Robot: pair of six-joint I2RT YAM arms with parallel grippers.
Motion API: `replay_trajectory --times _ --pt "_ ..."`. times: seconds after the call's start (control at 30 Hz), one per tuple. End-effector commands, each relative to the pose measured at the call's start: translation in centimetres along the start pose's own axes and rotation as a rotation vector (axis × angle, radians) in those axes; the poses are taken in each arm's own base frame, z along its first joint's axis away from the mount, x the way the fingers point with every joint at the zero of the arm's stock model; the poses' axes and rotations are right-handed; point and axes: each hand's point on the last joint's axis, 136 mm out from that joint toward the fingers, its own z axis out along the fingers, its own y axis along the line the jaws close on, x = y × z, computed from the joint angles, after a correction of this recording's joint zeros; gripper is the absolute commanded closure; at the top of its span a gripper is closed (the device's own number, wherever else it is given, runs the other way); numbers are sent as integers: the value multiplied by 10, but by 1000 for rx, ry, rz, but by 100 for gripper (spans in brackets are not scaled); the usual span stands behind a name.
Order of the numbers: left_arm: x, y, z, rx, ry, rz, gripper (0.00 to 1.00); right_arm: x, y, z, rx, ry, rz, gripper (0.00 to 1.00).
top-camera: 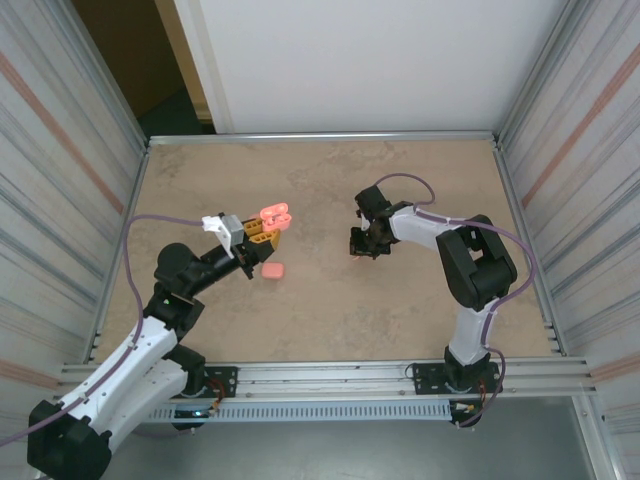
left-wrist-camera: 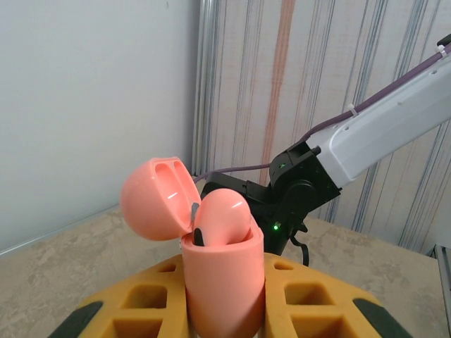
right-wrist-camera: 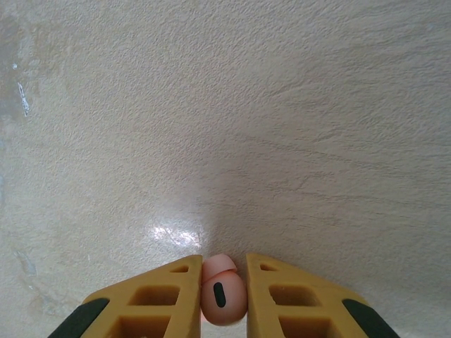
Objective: Insert the wireless bluetooth earbuds into the charging case
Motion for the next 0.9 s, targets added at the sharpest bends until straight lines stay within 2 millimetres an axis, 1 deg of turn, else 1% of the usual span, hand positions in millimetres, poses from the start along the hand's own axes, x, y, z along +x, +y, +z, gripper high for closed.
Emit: replay_trajectory --times 0.0,0.13,0.27,0.5,0.67,0.87 --pt "-14 -3 0 4 -31 30 100 -4 8 -7 -8 -26 -36 82" --pt "-13 -3 0 6 -32 26 100 -11 18 -23 -44 -75 -80 82" --pt "-9 -3 1 17 -33 11 100 -18 30 -45 -88 -139 -147 82" --pt "-6 -5 5 40 -36 -12 100 -25 51 -99 -176 -267 -296 83" --pt "-6 -6 8 60 -47 -31 100 -23 68 -140 -254 -356 -411 83" --pt "-5 -7 14 94 -57 -71 100 -19 89 -182 -350 -468 -520 83"
